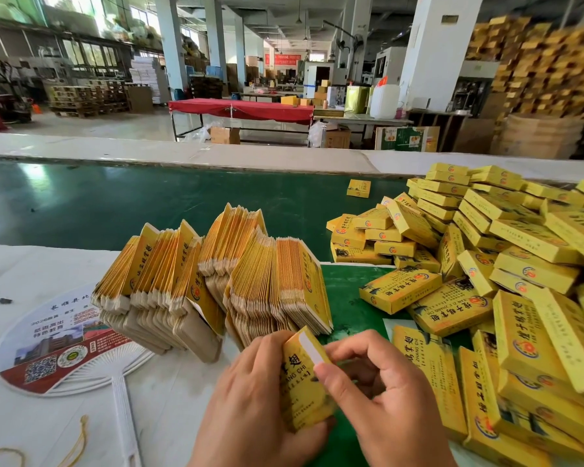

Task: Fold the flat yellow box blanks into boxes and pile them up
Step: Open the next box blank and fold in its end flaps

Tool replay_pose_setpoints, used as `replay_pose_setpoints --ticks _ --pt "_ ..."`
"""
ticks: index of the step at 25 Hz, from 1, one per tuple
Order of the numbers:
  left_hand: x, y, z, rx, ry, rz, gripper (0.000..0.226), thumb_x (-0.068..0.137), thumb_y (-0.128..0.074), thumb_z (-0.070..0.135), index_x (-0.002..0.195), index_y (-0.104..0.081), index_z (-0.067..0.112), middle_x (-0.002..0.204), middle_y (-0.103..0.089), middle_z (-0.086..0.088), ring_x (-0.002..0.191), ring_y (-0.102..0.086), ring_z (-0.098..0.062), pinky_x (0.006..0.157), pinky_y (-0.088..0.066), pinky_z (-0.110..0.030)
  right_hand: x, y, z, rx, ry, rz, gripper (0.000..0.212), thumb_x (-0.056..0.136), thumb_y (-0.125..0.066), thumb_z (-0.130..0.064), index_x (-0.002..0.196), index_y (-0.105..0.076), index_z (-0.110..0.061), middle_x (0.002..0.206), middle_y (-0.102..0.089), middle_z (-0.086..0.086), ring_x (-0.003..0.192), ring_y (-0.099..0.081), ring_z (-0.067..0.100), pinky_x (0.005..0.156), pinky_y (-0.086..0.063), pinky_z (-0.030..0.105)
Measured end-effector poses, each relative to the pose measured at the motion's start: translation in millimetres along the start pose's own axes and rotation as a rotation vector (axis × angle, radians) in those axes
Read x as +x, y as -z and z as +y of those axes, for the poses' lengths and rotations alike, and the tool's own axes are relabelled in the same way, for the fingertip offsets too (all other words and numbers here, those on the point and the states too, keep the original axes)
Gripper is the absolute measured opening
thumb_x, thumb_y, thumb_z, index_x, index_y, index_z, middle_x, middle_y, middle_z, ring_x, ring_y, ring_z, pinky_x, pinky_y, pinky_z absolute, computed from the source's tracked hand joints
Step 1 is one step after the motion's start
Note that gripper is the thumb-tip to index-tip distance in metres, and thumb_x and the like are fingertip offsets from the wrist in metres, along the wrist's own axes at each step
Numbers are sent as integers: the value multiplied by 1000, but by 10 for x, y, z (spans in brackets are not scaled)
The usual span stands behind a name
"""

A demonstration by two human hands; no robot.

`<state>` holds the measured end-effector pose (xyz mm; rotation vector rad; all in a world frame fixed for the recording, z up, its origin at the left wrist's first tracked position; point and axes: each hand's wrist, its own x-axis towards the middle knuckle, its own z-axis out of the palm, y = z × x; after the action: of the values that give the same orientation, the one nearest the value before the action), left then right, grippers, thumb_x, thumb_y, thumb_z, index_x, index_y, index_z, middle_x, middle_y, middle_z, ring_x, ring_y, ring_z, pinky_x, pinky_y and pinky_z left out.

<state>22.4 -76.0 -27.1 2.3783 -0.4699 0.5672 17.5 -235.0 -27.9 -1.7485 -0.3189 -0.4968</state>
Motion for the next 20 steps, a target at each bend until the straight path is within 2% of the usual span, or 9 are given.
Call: replay_pose_setpoints --ticks 3,5,7,10,12,15,17,20 --pt "17 16 26 42 -38 -10 76 47 -66 61 114 -58 26 92 -62 17 80 -64 -1 70 -35 0 8 34 -36 1 7 7 22 78 -69 -51 98 -71 -44 82 -76 -13 72 -73 6 59 -57 18" --pt "18 27 40 40 -52 -10 76 47 -65 61 114 -56 28 91 -62 18 80 -63 0 71 -35 -1 7 49 -44 -2 5 23 12 85 -71 -45 97 -74 -42 78 -76 -12 69 -72 5 56 -56 17" --pt "16 35 48 51 -61 -23 77 46 -65 62 114 -55 29 91 -63 18 80 -63 1 71 -34 -1 9 57 -73 0 -12 38 14 80 -70 -38 92 -76 -39 74 -76 -9 66 -72 7 54 -55 17" --pt "13 17 52 69 -66 -39 79 44 -67 63 114 -54 29 90 -63 18 79 -64 1 73 -34 -2 12 57 -115 -21 -45 51 18 72 -68 -43 87 -77 -37 69 -75 -8 62 -71 9 52 -56 19" --pt "7 -2 42 84 -75 -39 81 43 -68 63 115 -53 31 90 -62 18 79 -64 1 72 -42 -7 12 63 -82 -42 -49 65 11 75 -73 -34 85 -77 -36 67 -74 -8 61 -70 8 52 -55 18" --pt "0 -2 48 71 -69 -60 80 44 -68 63 116 -53 32 91 -61 19 79 -64 0 70 -47 -13 11 79 -30 -58 -73 56 18 75 -76 -18 82 -77 -34 67 -74 -5 63 -71 11 55 -58 24" --pt "2 -7 59 71 -67 -86 80 44 -66 64 116 -52 31 90 -61 18 78 -65 -1 70 -48 -14 28 84 -49 -85 -80 28 13 74 -75 -22 81 -78 -33 68 -74 -7 64 -71 10 55 -60 28" --pt "0 -14 36 97 -67 -72 79 46 -65 63 116 -53 27 90 -62 16 78 -66 -2 69 -50 -14 59 103 -122 -171 32 -18 12 81 -70 -34 86 -81 -31 77 -75 -17 70 -71 1 57 -58 20"
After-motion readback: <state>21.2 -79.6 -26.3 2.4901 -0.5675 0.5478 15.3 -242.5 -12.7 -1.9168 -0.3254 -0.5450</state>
